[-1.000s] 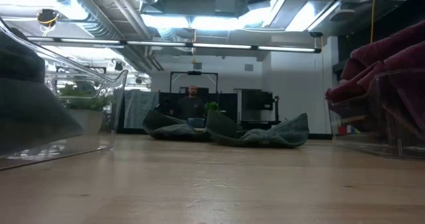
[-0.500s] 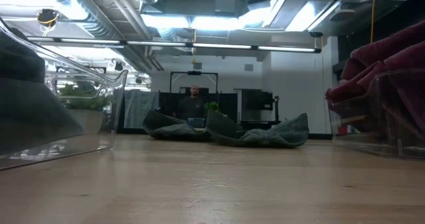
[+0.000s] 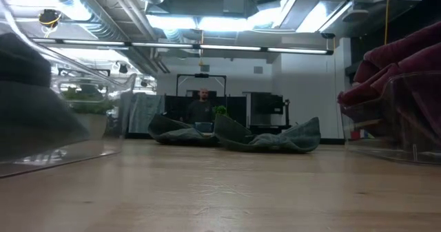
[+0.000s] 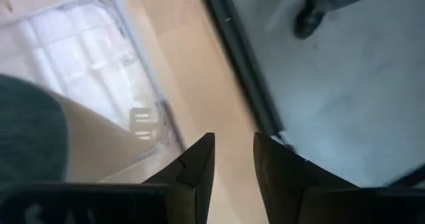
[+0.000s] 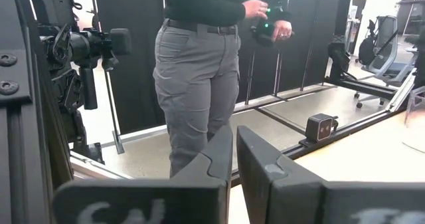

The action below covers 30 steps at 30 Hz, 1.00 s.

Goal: Pick & Place hat
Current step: Put the left black cap into the left transparent bin

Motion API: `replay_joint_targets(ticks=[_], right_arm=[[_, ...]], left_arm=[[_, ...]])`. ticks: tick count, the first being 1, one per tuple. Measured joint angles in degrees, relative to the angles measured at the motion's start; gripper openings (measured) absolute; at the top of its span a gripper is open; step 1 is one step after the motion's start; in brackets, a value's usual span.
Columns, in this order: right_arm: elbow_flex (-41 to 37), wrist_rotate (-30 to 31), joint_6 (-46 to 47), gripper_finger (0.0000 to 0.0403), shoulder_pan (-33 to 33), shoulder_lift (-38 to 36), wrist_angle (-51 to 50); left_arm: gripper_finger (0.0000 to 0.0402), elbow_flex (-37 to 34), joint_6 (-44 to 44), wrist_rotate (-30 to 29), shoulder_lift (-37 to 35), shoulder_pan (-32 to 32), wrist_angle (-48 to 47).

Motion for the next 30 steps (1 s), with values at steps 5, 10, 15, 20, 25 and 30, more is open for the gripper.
replay_joint_targets(ticks=[5,10,15,20,25,30], right_arm=[[0.0,0.0,0.0,0.0024,0.0,0.0,0.0],[0.0,0.0,0.0,0.0024,0.0,0.0,0.0],[0.0,0.0,0.0,0.0024,0.0,0.0,0.0],[0.0,0.0,0.0,0.0024,0.0,0.0,0.0],[0.0,0.0,0.0,0.0024,0.0,0.0,0.0],[0.0,0.0,0.0,0.0024,0.0,0.0,0.0]], left_arm=[[0.0100,0.0,3.3,-3.8,2.9,0.0,-2.5],[0.0100,0.0,2.7,-10.3,3.0,0.7,-11.4],[0.0100,0.0,-1.9,-19.2,2.1,2.4,-19.9],[0.0100,0.0,-5.1,-20.6,1.2,4.3,-22.7],[0.0100,0.0,-6.3,-17.3,-2.1,5.1,-21.2],[0.0100,0.0,-5.9,-21.3,-8.8,7.7,-21.5]])
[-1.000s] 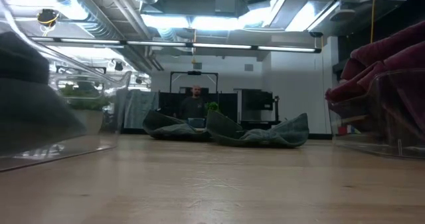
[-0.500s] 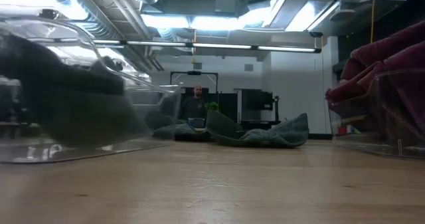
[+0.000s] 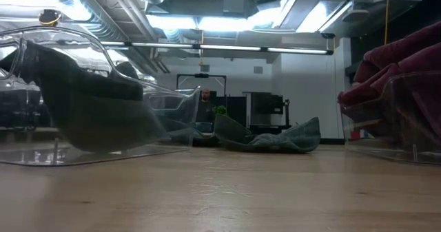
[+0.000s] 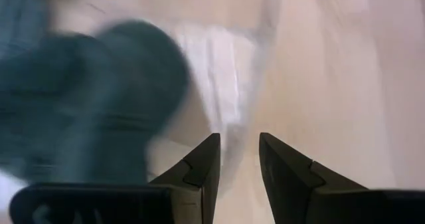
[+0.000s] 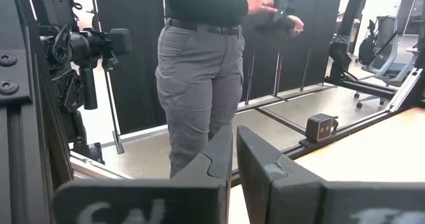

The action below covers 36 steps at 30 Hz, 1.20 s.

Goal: Pick & Place hat
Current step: Put the left black cap into the left transparent bin

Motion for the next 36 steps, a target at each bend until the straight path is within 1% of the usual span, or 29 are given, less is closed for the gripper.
replay_joint_targets(ticks=[3,5,8,11,13,17,19,22,26,28,30,33,36], right_arm=[[0.0,0.0,0.0,0.0024,0.0,0.0,0.0],[0.0,0.0,0.0,0.0024,0.0,0.0,0.0],[0.0,0.0,0.0,0.0024,0.0,0.0,0.0],[0.0,0.0,0.0,0.0024,0.0,0.0,0.0],[0.0,0.0,0.0,0.0024,0.0,0.0,0.0],[0.0,0.0,0.0,0.0024,0.0,0.0,0.0],[0.0,0.0,0.0,0.0024,0.0,0.0,0.0],[0.0,0.0,0.0,0.0024,0.0,0.0,0.0],[0.0,0.0,0.0,0.0024,0.0,0.0,0.0],[0.0,0.0,0.0,0.0024,0.0,0.0,0.0],[0.0,0.0,0.0,0.0024,0.0,0.0,0.0],[0.0,0.0,0.0,0.0024,0.0,0.0,0.0],[0.0,0.0,0.0,0.0024,0.0,0.0,0.0]], left_arm=[[0.0100,0.0,0.0,-5.2,-4.6,3.7,-0.1],[0.0100,0.0,0.0,-8.8,-7.3,7.4,1.4],[0.0100,0.0,0.0,-13.3,-10.0,14.8,8.0],[0.0100,0.0,1.0,-13.9,-10.5,23.5,16.2],[0.0100,0.0,4.0,-11.9,-9.9,28.6,21.1],[0.0100,0.0,14.7,-2.6,-7.8,37.5,29.5],[0.0100,0.0,18.6,0.0,-6.9,41.2,32.0],[0.0100,0.0,23.8,3.2,-5.2,46.1,33.1],[0.0100,0.0,29.8,9.8,-2.9,52.5,33.2],[0.0100,0.0,34.2,13.0,-2.0,55.4,33.4],[0.0100,0.0,39.7,13.9,-1.2,58.2,33.4],[0.0100,0.0,47.7,12.6,-0.4,61.9,33.9],[0.0100,0.0,52.6,12.7,0.2,65.4,34.3]])
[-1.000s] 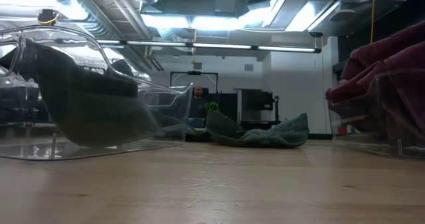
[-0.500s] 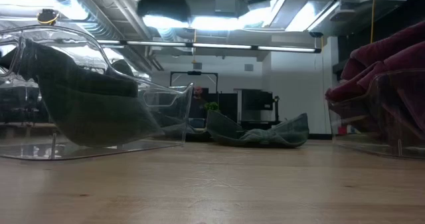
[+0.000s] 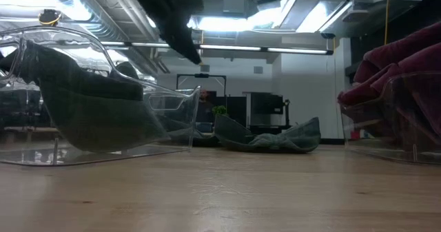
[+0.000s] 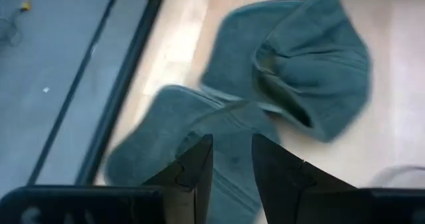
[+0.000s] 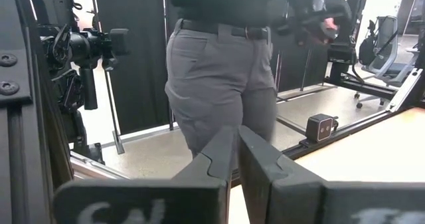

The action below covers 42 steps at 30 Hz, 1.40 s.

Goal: Pick & Place hat
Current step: Put the left black cap into the left transparent bin

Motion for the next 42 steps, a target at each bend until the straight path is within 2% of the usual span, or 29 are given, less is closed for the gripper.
replay_joint_targets(ticks=[12,15,20,24,28,37,42], right_arm=[[0.0,0.0,0.0,0.0024,0.0,0.0,0.0],[0.0,0.0,0.0,0.0024,0.0,0.0,0.0],[0.0,0.0,0.0,0.0024,0.0,0.0,0.0],[0.0,0.0,0.0,0.0024,0.0,0.0,0.0],[0.0,0.0,0.0,0.0024,0.0,0.0,0.0],[0.0,0.0,0.0,0.0024,0.0,0.0,0.0],[0.0,0.0,0.0,0.0024,0.0,0.0,0.0]], left_arm=[[0.0100,0.0,13.3,8.5,6.7,8.8,0.3],[0.0100,0.0,15.0,9.3,8.3,10.3,0.1],[0.0100,0.0,14.8,14.5,10.0,10.9,-1.8],[0.0104,0.0,14.3,14.7,11.0,10.5,-7.0],[0.0128,0.0,15.1,14.8,11.5,9.9,-8.1],[0.0211,0.0,13.7,14.1,15.2,8.5,-8.3],[0.0221,0.0,12.5,13.7,16.4,6.6,-8.9]])
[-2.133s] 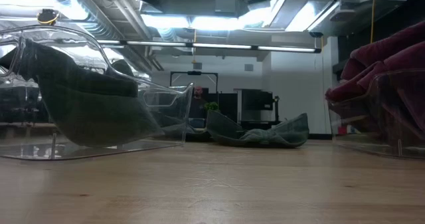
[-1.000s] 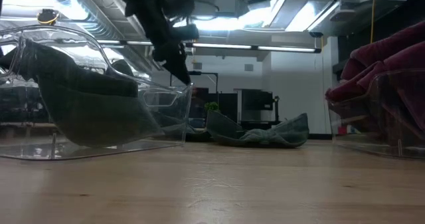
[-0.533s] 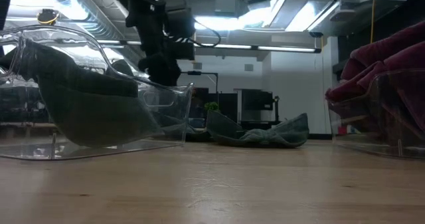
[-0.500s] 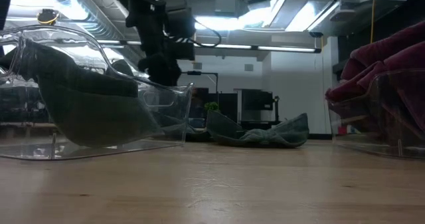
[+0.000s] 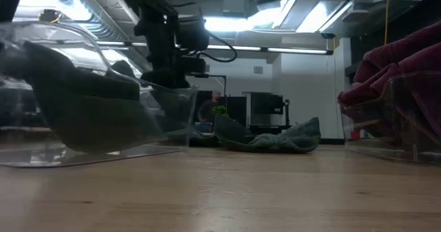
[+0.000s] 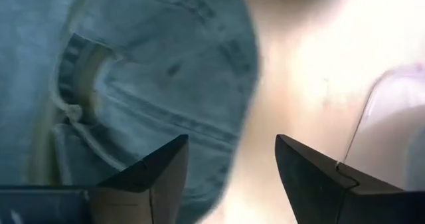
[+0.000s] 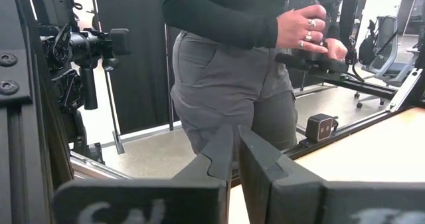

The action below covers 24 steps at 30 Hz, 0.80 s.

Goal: Pick & Place hat
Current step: Put the left black cap into the left transparent bin

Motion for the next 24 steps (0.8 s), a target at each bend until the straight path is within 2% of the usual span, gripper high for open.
replay_joint_targets(ticks=[6,12,15,17,24], right_arm=[[0.0,0.0,0.0,0.0024,0.0,0.0,0.0],[0.0,0.0,0.0,0.0024,0.0,0.0,0.0],[0.0,0.0,0.0,0.0024,0.0,0.0,0.0],[0.0,0.0,0.0,0.0024,0.0,0.0,0.0],[0.0,0.0,0.0,0.0024,0.0,0.0,0.0]], left_arm=[[0.0221,0.0,-5.5,-0.5,-0.5,-1.6,-3.7],[0.0221,0.0,0.2,-3.1,-0.5,-0.4,1.8],[0.0221,1.1,-0.4,-3.3,-0.5,1.3,2.8],[0.0221,2.6,-5.2,-3.5,-0.6,2.6,3.2],[0.0221,5.6,-33.1,-1.9,-0.6,6.4,-1.7]])
